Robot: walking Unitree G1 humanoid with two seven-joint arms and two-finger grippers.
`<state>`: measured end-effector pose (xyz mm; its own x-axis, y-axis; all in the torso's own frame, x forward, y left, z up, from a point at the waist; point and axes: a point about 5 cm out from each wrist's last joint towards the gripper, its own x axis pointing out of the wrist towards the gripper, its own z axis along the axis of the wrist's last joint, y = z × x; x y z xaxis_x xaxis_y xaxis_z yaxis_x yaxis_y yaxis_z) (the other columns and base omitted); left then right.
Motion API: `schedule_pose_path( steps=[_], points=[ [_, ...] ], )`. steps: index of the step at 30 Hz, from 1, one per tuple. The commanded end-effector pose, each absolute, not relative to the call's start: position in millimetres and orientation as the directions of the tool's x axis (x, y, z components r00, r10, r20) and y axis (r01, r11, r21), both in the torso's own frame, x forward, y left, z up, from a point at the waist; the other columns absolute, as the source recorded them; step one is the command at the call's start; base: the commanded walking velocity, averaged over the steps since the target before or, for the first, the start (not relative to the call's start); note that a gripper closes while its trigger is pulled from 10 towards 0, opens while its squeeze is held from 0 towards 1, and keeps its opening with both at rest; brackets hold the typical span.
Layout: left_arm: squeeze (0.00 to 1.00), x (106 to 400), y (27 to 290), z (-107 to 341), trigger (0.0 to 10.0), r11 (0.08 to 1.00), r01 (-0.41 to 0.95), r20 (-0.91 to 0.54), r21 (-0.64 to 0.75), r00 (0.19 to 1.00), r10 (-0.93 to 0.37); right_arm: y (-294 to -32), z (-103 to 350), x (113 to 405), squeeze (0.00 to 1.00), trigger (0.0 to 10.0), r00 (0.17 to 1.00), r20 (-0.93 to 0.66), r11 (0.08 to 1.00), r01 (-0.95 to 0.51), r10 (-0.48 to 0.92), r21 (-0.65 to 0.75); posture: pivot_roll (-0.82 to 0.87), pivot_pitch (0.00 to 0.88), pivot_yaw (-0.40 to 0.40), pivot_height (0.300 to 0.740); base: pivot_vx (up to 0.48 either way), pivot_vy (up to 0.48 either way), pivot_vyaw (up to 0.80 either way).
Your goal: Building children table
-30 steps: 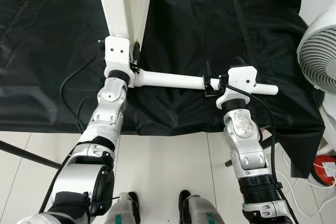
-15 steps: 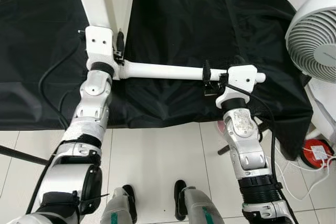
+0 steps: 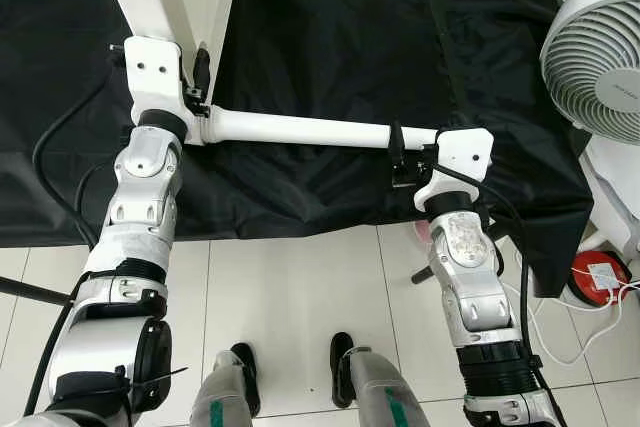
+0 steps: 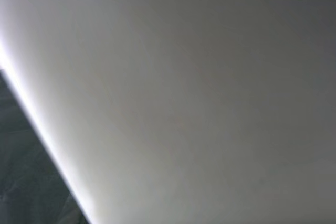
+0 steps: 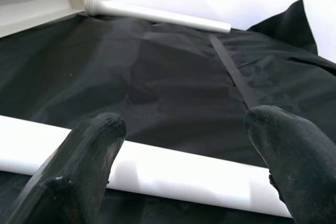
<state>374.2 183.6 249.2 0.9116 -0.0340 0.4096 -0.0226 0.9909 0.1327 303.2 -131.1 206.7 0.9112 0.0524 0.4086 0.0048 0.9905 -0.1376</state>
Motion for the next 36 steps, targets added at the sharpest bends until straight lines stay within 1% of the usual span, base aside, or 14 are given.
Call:
schedule_pose_path(
  steps=[1, 2, 12, 20, 27, 33, 34, 35, 36],
  points=[
    [0.00, 371.1, 199.0, 251.1, 3.5, 0.986, -0.097, 0.412, 0.136, 0.911, 0.033, -131.2, 203.7, 300.1, 0.00, 10.0, 0.917, 0.395, 0.990, 0.002, 0.053, -0.138, -0.14, 0.295, 0.033, 0.740, 0.000, 0.000, 0.00],
    [0.00, 371.1, 197.5, 250.6, 10.0, 0.986, -0.093, 0.406, 0.138, 0.913, 0.030, -131.2, 203.5, 299.8, 0.00, 10.0, 0.917, 0.395, 0.990, 0.001, 0.054, -0.138, -0.14, 0.293, 0.033, 0.740, 0.000, 0.000, 0.00],
    [0.00, 367.1, 192.1, 246.7, 10.0, 0.990, -0.098, 0.394, 0.098, 0.918, 0.052, -129.2, 201.5, 297.8, 0.00, 10.0, 0.920, 0.388, 0.991, -0.008, 0.061, -0.136, -0.14, 0.274, 0.033, 0.740, 0.000, 0.000, 0.00],
    [0.00, 359.7, 180.1, 239.8, 10.0, 0.996, -0.045, 0.378, 0.078, 0.926, 0.012, -129.1, 201.2, 297.9, 0.00, 10.0, 0.921, 0.385, 0.991, -0.014, 0.065, -0.134, -0.14, 0.273, 0.033, 0.740, 0.000, 0.000, 0.00],
    [0.00, 354.8, 169.8, 240.8, 10.0, 0.993, 0.029, 0.376, 0.110, 0.924, -0.069, -126.5, 199.9, 297.1, 0.00, 10.0, 0.922, 0.382, 0.992, -0.021, 0.069, -0.128, -0.13, 0.274, 0.040, 0.740, 0.000, 0.000, 0.00],
    [0.00, 351.7, 166.0, 239.7, 10.0, 0.991, 0.060, 0.370, 0.118, 0.924, -0.100, -126.2, 199.6, 296.6, 0.00, 10.0, 0.921, 0.383, 0.992, -0.019, 0.066, -0.126, -0.13, 0.270, 0.048, 0.740, 0.000, 0.000, 0.00],
    [0.00, 350.2, 163.2, 239.0, 10.0, 0.989, 0.082, 0.367, 0.124, 0.922, -0.122, -126.2, 199.5, 296.3, 0.00, 10.0, 0.921, 0.384, 0.992, -0.018, 0.065, -0.125, -0.13, 0.270, 0.048, 0.740, 0.000, 0.000, 0.00],
    [0.00, 345.6, 156.9, 235.6, 10.0, 0.978, 0.146, 0.357, 0.150, 0.914, -0.191, -126.3, 199.1, 295.9, 0.00, 10.0, 0.921, 0.384, 0.992, -0.015, 0.061, -0.123, -0.13, 0.268, 0.055, 0.740, 0.000, 0.000, 0.00],
    [0.00, 345.6, 156.9, 235.6, 10.0, 0.978, 0.146, 0.357, 0.150, 0.914, -0.191, -126.3, 199.1, 295.9, 0.00, 10.0, 0.921, 0.384, 0.992, -0.015, 0.061, -0.123, -0.13, 0.268, 0.055, 0.740, 0.000, 0.000, 0.00]
  ],
)
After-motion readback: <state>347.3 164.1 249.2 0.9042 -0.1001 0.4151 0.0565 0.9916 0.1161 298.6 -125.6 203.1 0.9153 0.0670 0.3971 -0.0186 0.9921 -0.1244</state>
